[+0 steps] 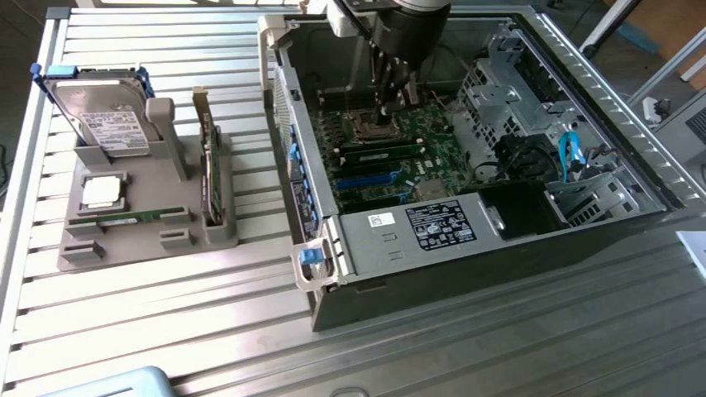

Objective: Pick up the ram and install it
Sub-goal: 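Press down the ram until it locks into place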

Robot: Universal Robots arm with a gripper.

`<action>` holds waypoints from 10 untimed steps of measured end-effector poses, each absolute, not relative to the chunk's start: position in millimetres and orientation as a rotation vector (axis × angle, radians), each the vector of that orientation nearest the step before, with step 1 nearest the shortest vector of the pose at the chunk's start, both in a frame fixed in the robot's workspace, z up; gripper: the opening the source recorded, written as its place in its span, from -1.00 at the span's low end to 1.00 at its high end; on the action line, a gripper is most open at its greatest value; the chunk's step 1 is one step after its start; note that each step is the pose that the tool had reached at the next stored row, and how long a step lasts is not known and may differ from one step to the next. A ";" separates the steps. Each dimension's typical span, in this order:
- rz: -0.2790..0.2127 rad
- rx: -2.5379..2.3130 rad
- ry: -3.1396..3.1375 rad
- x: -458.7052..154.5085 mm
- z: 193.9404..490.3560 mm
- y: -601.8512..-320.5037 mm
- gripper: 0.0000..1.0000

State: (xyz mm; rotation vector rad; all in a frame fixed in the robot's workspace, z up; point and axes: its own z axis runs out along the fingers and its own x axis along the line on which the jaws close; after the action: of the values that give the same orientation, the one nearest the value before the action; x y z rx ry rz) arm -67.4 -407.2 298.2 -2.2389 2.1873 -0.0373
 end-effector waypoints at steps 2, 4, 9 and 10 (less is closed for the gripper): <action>-0.037 -2.239 2.187 -67.4 298.2 -407.2 -0.79; -0.037 -2.239 2.187 -67.4 298.2 -407.2 -0.79; -0.037 -2.239 2.187 -67.4 298.2 -407.2 -0.79; -0.037 -2.229 2.197 -67.4 298.2 -407.2 -0.79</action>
State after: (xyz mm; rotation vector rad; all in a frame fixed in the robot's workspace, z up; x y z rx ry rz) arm -67.4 -407.2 298.2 -2.2293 2.1972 -0.0374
